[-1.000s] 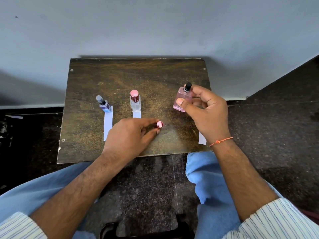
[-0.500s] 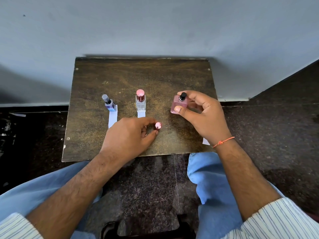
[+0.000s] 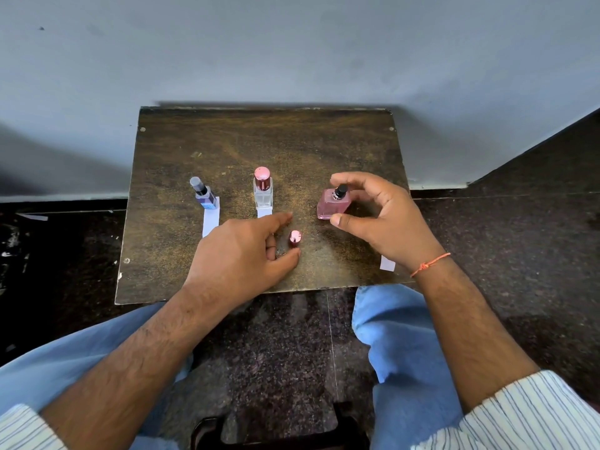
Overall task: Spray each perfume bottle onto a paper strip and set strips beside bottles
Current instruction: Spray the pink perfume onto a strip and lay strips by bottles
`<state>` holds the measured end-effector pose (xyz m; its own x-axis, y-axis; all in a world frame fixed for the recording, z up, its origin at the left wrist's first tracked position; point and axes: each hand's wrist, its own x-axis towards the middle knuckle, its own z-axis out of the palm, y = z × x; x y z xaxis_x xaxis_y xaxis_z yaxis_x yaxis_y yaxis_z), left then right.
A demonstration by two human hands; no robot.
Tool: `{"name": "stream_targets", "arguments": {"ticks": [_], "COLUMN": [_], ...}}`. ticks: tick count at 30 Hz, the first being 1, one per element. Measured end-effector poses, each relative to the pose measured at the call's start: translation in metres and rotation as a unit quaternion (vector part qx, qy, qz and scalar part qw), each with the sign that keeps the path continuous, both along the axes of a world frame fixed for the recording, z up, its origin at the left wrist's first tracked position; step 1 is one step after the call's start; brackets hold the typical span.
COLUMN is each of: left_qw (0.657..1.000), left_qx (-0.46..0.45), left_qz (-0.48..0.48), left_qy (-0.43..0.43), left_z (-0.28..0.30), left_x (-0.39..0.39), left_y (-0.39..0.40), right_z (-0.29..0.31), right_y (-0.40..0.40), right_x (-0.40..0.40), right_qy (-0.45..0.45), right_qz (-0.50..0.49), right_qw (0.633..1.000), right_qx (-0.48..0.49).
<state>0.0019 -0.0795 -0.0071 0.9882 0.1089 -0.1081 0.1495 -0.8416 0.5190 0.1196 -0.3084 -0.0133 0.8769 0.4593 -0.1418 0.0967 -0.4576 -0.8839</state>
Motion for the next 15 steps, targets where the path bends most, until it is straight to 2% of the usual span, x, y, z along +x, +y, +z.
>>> {"name": "stream_targets", "arguments": {"ticks": [5, 15], "left_qw": [0.998, 0.989], "left_qx": [-0.042, -0.114], "left_qz": [-0.007, -0.036], "left_qy": [-0.054, -0.083], "left_z": [0.009, 0.011], "left_x": [-0.002, -0.001], "left_y": [-0.010, -0.039], "right_z": [0.006, 0.014], "right_y": [-0.020, -0.059], "right_x": [0.007, 0.013], "right_qy": [-0.077, -0.063], "right_qz": [-0.012, -0.035], "right_qw": [0.988, 0.956], "right_qx": [-0.130, -0.286]}}
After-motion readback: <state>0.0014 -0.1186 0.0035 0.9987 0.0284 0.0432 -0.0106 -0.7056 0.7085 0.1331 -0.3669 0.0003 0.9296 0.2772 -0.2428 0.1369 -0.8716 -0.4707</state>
